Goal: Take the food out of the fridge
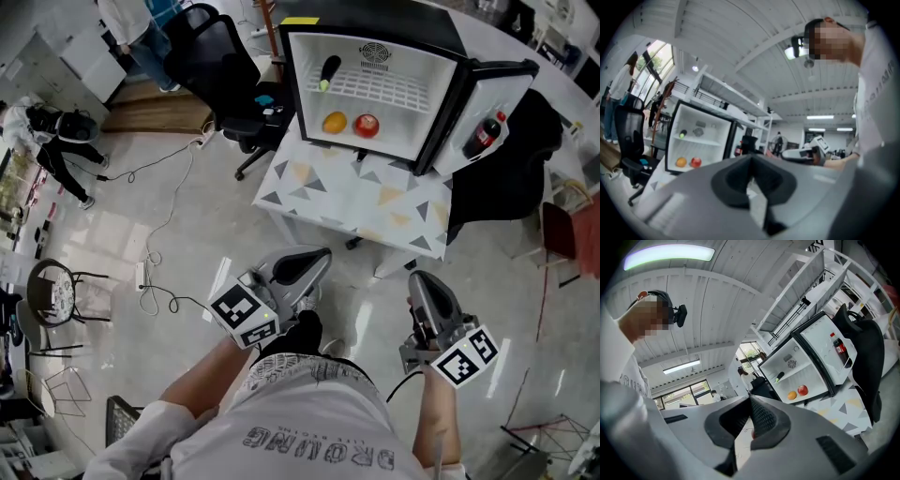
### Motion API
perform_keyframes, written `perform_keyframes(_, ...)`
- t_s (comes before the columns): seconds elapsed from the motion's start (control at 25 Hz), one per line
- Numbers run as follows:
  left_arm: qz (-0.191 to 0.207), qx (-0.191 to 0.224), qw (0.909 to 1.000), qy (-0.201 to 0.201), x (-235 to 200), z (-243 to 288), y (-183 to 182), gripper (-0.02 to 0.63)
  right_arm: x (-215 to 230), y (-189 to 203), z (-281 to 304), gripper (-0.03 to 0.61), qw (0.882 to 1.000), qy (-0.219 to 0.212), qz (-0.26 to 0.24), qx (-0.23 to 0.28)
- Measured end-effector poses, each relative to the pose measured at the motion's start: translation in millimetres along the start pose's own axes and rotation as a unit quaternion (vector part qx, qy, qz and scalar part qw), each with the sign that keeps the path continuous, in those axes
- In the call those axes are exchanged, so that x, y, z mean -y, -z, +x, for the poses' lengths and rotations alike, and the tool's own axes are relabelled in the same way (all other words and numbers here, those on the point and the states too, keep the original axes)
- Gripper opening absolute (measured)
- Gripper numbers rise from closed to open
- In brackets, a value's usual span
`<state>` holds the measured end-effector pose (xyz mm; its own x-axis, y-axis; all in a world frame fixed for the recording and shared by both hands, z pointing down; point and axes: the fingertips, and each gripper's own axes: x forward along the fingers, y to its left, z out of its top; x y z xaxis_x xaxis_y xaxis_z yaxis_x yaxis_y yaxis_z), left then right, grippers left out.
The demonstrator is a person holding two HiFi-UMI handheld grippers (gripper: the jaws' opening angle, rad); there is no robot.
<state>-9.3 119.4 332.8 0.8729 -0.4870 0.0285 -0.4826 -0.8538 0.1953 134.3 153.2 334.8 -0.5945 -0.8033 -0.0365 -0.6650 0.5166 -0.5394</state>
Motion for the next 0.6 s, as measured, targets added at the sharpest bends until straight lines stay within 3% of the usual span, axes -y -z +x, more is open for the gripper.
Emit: perform_keyframes(0.6, -0.015, -0.008, 0.9998, 0.009, -83.5, 37.2, -4.4, 0.006, 43.7, -9.9, 75.7, -0.011, 1.0, 0.014, 0.008, -0.011)
